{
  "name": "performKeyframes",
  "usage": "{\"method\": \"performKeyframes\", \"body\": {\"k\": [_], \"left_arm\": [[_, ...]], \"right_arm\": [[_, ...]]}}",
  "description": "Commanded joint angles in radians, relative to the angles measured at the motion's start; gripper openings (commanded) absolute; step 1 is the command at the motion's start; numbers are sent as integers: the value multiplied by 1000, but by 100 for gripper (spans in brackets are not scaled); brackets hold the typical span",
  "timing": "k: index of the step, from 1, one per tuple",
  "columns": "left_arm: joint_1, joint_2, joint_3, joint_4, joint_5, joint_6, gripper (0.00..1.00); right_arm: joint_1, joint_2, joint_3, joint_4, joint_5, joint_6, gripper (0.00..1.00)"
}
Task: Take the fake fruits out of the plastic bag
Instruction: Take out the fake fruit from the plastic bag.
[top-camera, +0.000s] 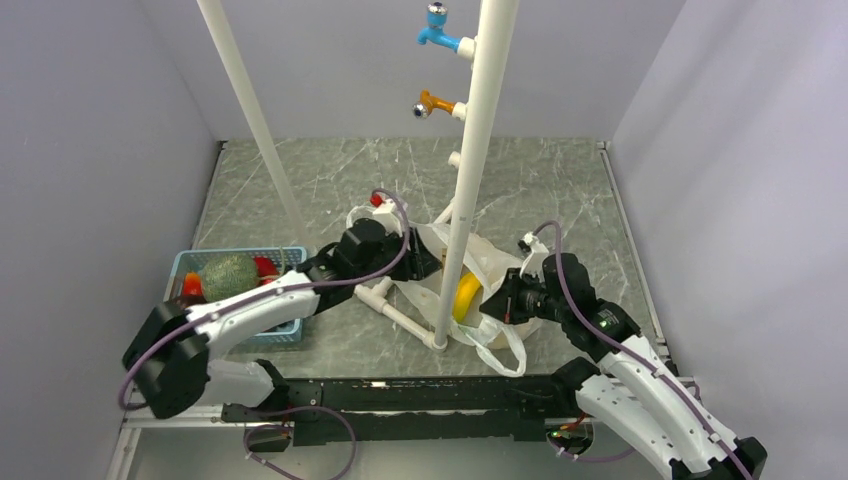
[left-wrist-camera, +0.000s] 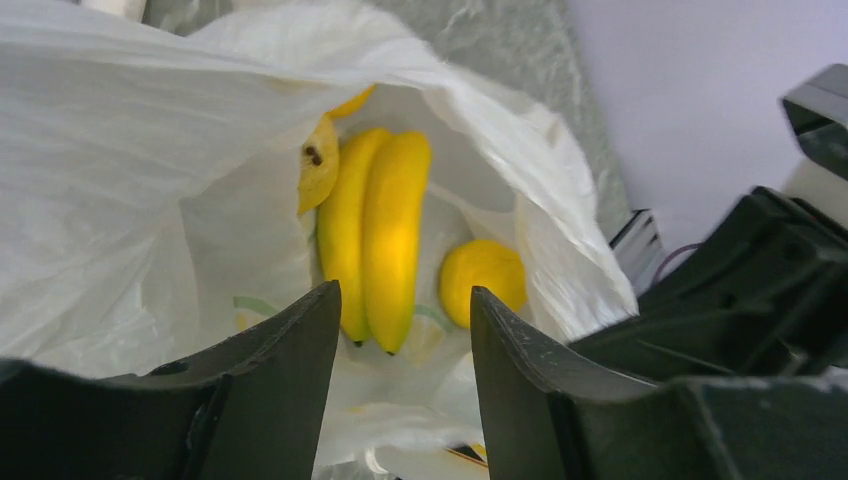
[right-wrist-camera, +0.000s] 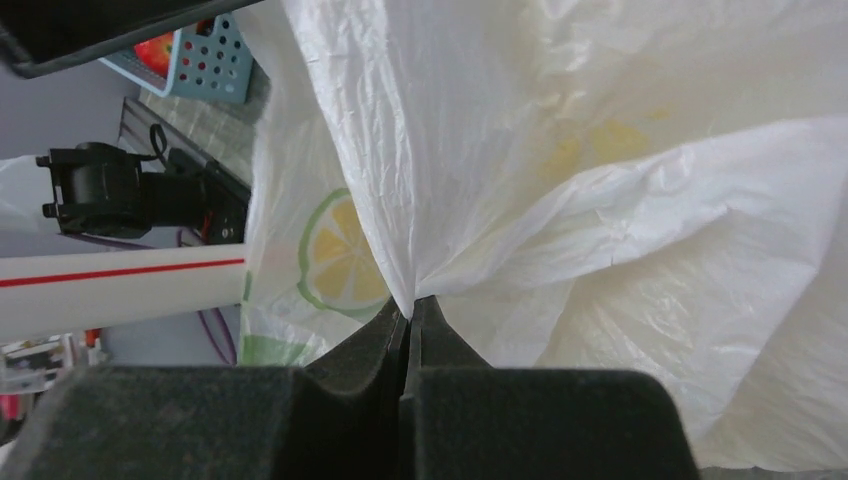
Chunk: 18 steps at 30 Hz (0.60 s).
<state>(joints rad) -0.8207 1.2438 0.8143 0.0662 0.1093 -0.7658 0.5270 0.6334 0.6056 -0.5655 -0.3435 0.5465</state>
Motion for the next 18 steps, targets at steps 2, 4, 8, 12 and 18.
{"method": "performKeyframes", "body": {"k": [2, 4, 8, 12, 18], "left_arm": [[-22, 164, 27, 142, 52, -11, 55], [-31, 222, 29, 180, 65, -21, 55], [-45, 327, 65, 170, 48, -9, 51], [-59, 362, 39, 198, -18, -3, 51], [-64, 344, 44, 221, -105, 44, 61]], "right_arm": [[0, -41, -78, 9, -44, 133, 0], [0, -60, -101, -10, -26, 159, 0], [0, -65, -131, -59, 48, 189, 0], [0, -44, -147, -27, 65, 208, 0], [0, -18, -147, 32, 34, 197, 0]]}}
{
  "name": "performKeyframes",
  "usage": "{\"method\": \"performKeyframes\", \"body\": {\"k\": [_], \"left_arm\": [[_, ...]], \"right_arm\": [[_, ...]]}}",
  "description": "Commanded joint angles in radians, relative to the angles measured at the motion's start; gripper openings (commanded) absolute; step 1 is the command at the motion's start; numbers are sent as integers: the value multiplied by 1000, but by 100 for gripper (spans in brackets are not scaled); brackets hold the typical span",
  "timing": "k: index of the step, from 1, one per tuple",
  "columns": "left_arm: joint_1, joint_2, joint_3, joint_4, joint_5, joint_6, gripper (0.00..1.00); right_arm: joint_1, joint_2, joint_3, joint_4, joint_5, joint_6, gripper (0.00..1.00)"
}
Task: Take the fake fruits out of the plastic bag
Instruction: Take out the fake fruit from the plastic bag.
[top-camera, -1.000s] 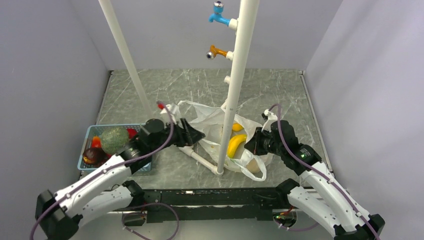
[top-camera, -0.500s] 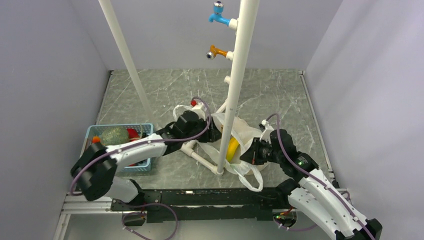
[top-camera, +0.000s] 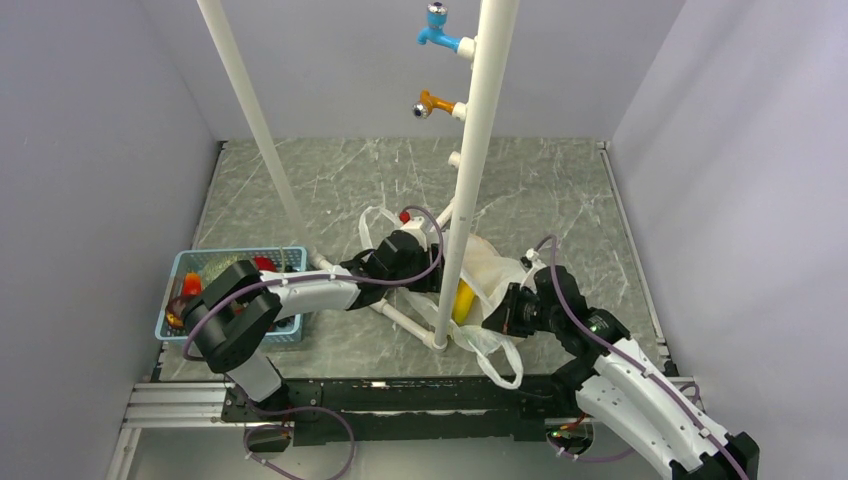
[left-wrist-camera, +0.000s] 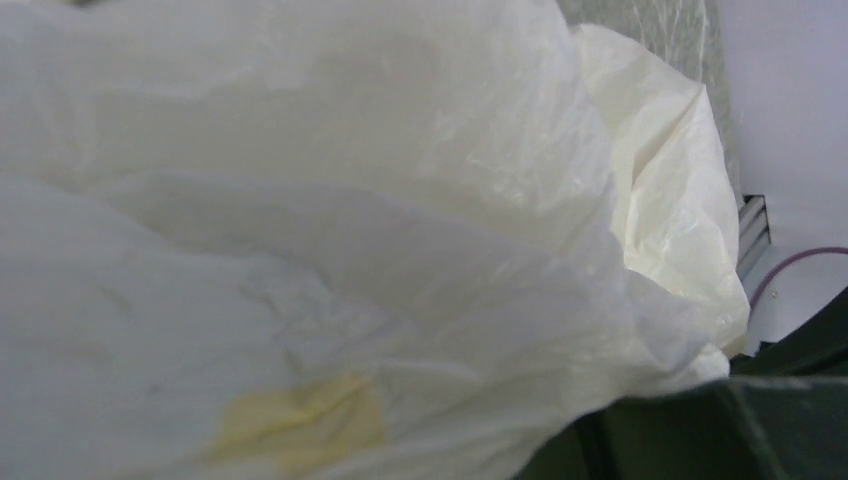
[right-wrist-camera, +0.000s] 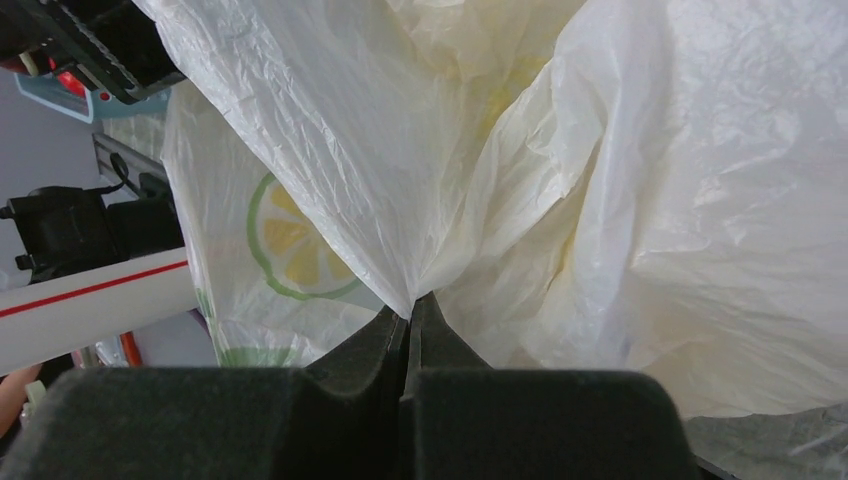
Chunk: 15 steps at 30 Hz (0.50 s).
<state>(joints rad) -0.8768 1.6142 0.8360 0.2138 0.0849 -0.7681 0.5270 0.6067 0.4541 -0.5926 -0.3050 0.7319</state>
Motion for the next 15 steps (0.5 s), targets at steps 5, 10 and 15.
{"method": "performKeyframes", "body": {"k": [5, 10, 15], "left_arm": [[-23, -12, 68, 89, -236, 112, 63], [-41, 42, 134, 115, -284, 160, 56], [-80, 62, 123, 228, -364, 210, 50]], "right_arm": [[1, 7, 41, 40, 13, -17, 0], [0, 9, 56, 34, 21, -23, 0], [-1, 23, 93, 26, 41, -35, 0]]}}
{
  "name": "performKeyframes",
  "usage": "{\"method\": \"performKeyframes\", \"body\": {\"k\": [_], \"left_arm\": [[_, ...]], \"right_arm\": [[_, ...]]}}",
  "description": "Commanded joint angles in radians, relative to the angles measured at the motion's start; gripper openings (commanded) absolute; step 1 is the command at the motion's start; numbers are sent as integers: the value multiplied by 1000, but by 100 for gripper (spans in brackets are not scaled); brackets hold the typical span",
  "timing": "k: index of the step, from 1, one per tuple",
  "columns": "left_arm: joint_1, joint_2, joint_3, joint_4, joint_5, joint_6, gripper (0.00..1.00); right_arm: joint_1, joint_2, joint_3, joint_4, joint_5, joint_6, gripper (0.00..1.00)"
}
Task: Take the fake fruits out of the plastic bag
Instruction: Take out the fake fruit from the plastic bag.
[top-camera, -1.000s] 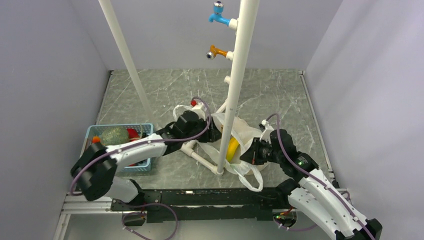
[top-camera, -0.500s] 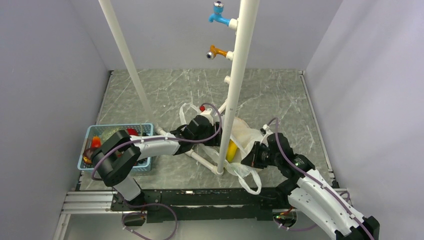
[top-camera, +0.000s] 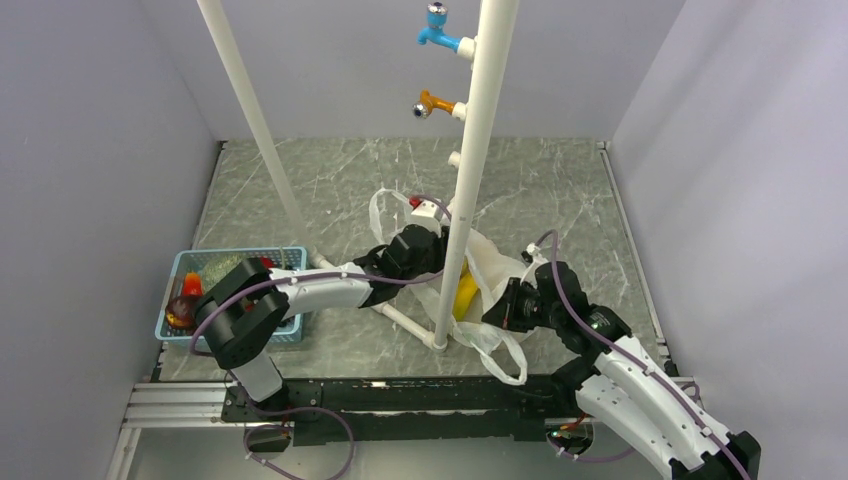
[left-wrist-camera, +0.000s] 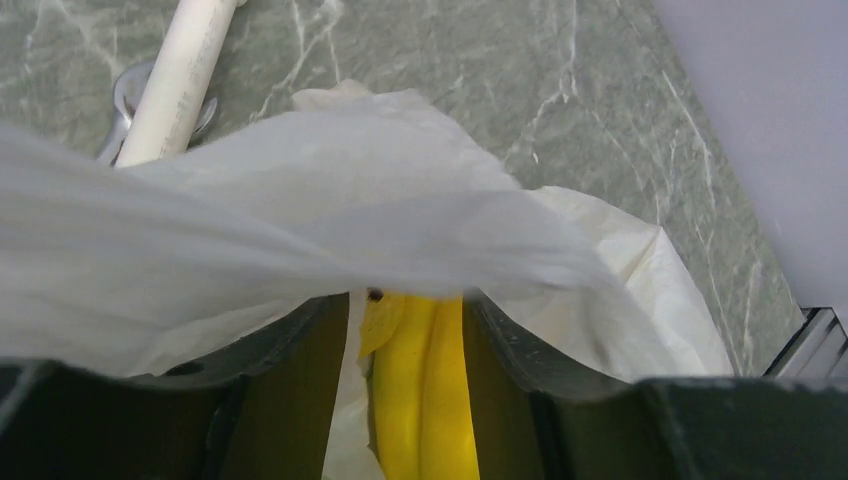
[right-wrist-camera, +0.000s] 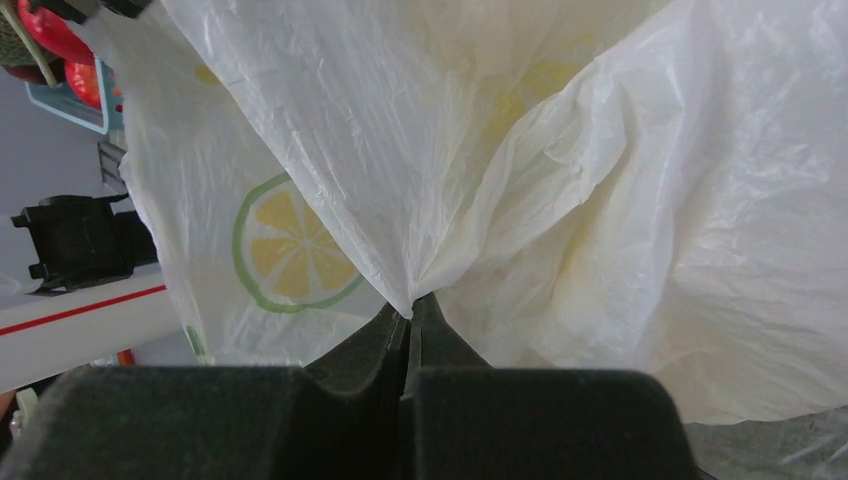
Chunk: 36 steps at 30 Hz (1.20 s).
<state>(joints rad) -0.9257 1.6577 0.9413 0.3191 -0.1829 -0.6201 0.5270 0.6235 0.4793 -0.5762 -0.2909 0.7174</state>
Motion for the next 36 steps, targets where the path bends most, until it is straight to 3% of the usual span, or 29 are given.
{"method": "performKeyframes", "body": {"k": [1, 5, 10, 15, 19, 28, 30, 31, 36], "left_arm": [[-33, 25, 26, 123, -109, 67, 48], [-35, 24, 51, 73, -71, 68, 43], [-35, 1, 0, 119, 211, 32, 38], [-42, 60, -7, 155, 303, 19, 45], [-70, 125, 62, 109, 256, 51, 50], [-120, 163, 63, 140, 171, 87, 71], [-133, 174, 72, 135, 139, 103, 93], [-136, 182, 79, 134, 134, 112, 98], [-152, 227, 103, 123, 105, 126, 99]], "right_arm": [[1, 9, 77, 7, 32, -25, 0], [0, 23, 126, -16, 63, -52, 0], [1, 9, 171, -75, 138, -78, 0], [0, -28, 140, -152, 119, 3, 0], [0, -81, 69, -172, 79, 30, 0], [-1, -90, 0, -227, 66, 62, 0], [0, -93, -17, -229, 66, 58, 0], [0, -95, -22, -228, 64, 59, 0], [1, -96, -14, -208, 67, 61, 0]]}}
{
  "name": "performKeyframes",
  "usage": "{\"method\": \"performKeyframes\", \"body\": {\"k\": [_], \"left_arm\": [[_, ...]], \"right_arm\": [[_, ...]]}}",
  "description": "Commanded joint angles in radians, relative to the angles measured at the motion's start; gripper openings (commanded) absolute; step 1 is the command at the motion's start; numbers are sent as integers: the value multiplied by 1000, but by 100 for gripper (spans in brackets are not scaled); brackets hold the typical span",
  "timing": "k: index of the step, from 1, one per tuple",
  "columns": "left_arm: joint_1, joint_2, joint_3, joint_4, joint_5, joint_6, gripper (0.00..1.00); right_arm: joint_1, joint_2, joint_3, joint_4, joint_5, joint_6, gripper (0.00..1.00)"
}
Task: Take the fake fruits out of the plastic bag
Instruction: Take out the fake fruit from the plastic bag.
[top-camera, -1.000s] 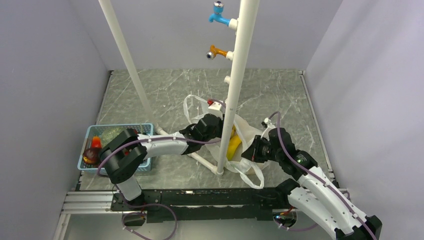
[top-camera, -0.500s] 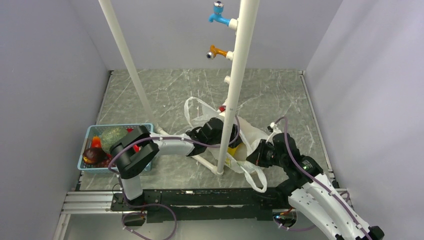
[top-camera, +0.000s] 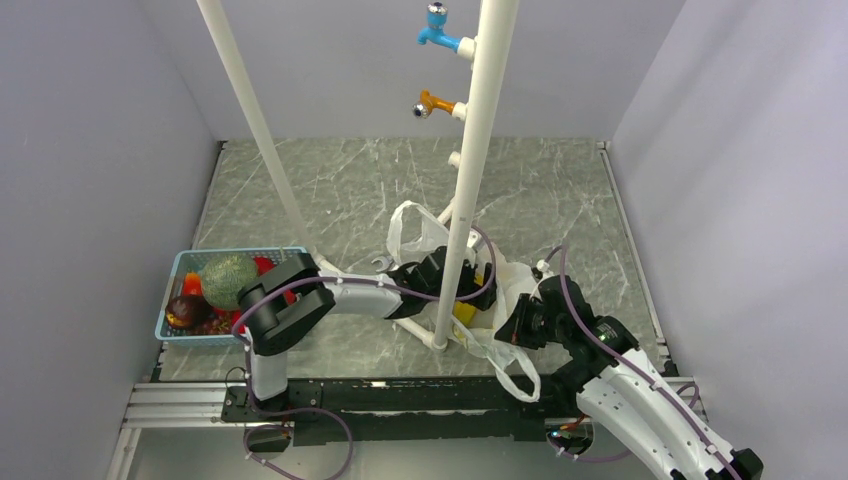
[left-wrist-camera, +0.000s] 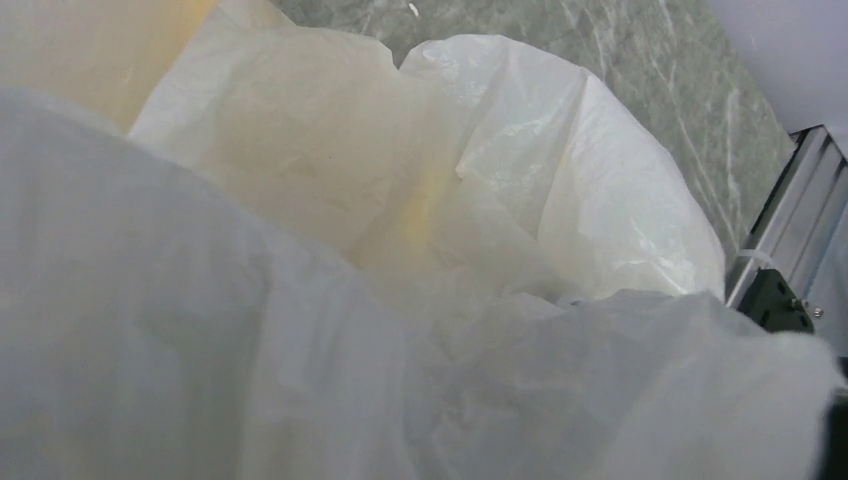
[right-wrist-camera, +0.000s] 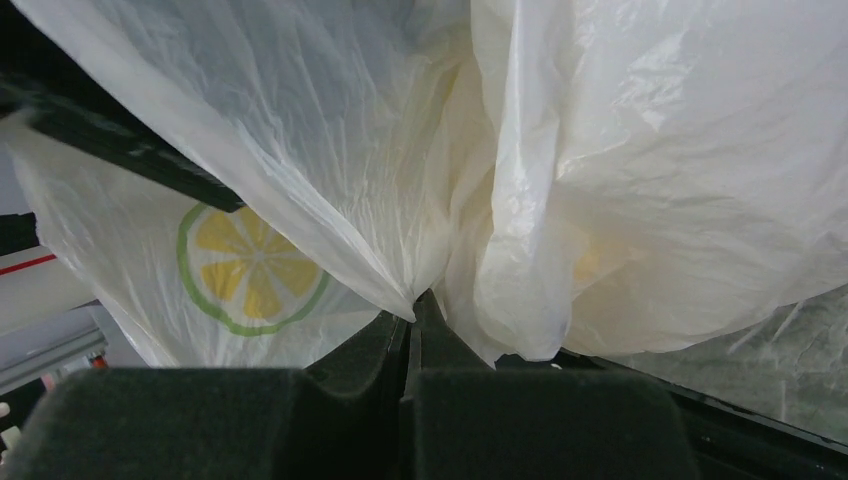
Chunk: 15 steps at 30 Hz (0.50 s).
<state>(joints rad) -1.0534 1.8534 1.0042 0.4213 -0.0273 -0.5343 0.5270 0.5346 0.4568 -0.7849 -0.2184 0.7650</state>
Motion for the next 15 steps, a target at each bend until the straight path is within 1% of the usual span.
{"method": "performKeyframes", "body": {"k": [1, 4, 6, 10, 12, 14, 15], "left_arm": [[-25, 38, 42, 19, -60, 47, 99], [-25, 55, 72, -13, -73, 74, 97], [-27, 76, 100, -62, -85, 78, 97], [-27, 109, 111, -75, -107, 75, 98], [-27, 117, 124, -87, -116, 79, 92], [-27, 120, 150, -134, -127, 81, 80], [-27, 117, 160, -155, -129, 87, 72]], "right_arm": [[0, -5, 19, 4, -4, 11, 0], [-1, -5, 33, 14, 4, 9, 0], [1, 0, 50, 11, 20, 3, 0], [-1, 7, 74, 15, 36, -3, 0], [-1, 6, 72, 23, 34, 0, 0], [1, 8, 70, 23, 31, 1, 0], [1, 9, 73, 21, 33, -1, 0]]}}
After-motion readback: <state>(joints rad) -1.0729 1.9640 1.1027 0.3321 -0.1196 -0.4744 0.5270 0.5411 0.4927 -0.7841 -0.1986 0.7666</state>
